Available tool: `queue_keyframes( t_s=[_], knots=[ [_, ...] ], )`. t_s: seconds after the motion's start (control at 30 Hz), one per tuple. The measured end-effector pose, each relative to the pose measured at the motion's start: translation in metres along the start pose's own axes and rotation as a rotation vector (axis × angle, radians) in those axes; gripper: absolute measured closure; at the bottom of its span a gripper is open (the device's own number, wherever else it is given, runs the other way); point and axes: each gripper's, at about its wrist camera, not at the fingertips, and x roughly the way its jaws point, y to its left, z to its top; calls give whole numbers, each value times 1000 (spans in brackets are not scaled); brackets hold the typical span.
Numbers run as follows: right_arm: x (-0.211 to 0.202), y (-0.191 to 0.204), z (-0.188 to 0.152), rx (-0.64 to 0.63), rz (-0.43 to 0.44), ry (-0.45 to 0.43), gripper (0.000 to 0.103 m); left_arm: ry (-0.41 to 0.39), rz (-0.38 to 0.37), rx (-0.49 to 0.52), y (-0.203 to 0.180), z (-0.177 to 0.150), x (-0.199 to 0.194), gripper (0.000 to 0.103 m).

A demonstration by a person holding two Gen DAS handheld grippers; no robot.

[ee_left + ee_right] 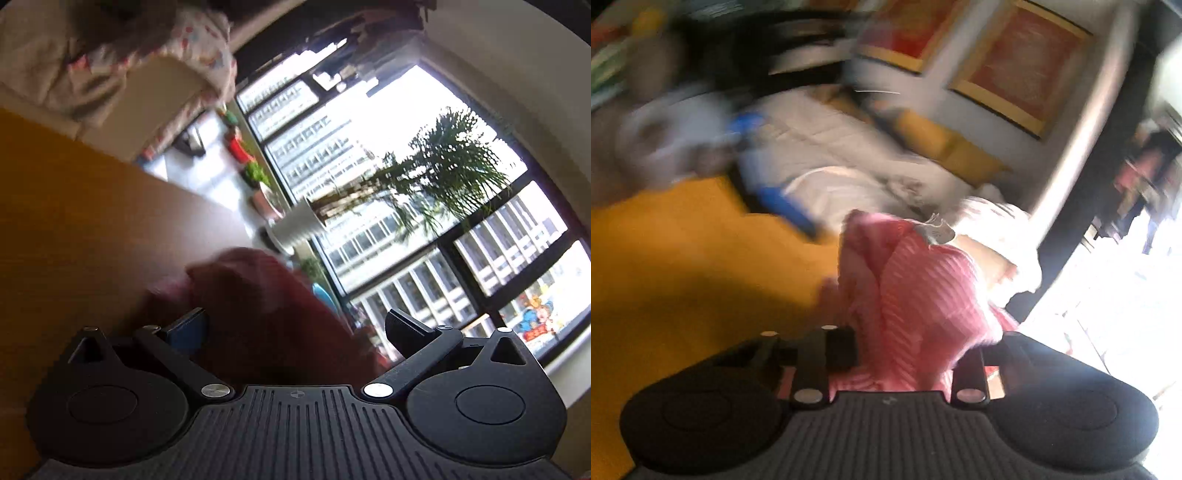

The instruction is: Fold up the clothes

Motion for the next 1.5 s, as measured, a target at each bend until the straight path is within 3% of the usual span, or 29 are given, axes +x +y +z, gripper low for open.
queue_keyframes(
  t_s=[0.13, 0.2, 0.33, 0.4, 0.47, 0.57, 0.7, 0.73, 0.77, 0.87, 1.03, 1.2, 1.23, 1.4, 1.5],
  knots=[
    [4, -20, 16, -43, -108, -33, 84, -47, 39, -21, 10, 7, -15, 0],
    [13, -1, 17, -187, -119, -19, 84, -55, 54, -31, 13, 7, -18, 0],
    [30, 62, -6, -449, -25, 55, 84, -59, 91, -15, 9, 5, -21, 0],
    [28, 81, -12, -484, 11, 62, 82, -61, 96, -11, 8, 6, -24, 0],
    [24, 90, -14, -469, 42, 62, 70, -55, 94, -3, 5, 7, -25, 0],
    [11, 73, -8, -351, 86, 56, 56, -52, 116, 24, 0, 7, -25, 0],
    [-18, 40, 1, -183, 100, -2, 55, -45, 153, 45, 0, 3, -16, 0],
    [-22, 33, 2, -164, 83, -17, 69, -40, 156, 39, 2, 1, -12, 0],
    [-25, 26, 3, -147, 63, -31, 90, -36, 154, 31, 3, 0, -9, 0],
    [-35, -1, 10, 5, 72, -45, 92, -27, 134, 19, 4, -6, -2, 0],
    [-36, -41, 3, 282, 263, -22, 92, -15, 112, 60, -6, -8, 2, 0],
    [-14, -66, -15, 527, 325, -1, 90, 13, 176, 117, -9, -14, 17, 0],
    [-6, -72, -18, 583, 336, 1, 96, 23, 192, 132, -10, -16, 20, 0],
    [1, -115, -23, 829, 449, -62, 99, 63, 285, 286, -19, -18, 48, 0],
    [-4, -117, -30, 917, 531, -57, 99, 86, 375, 386, -18, -18, 69, 0]
  ],
)
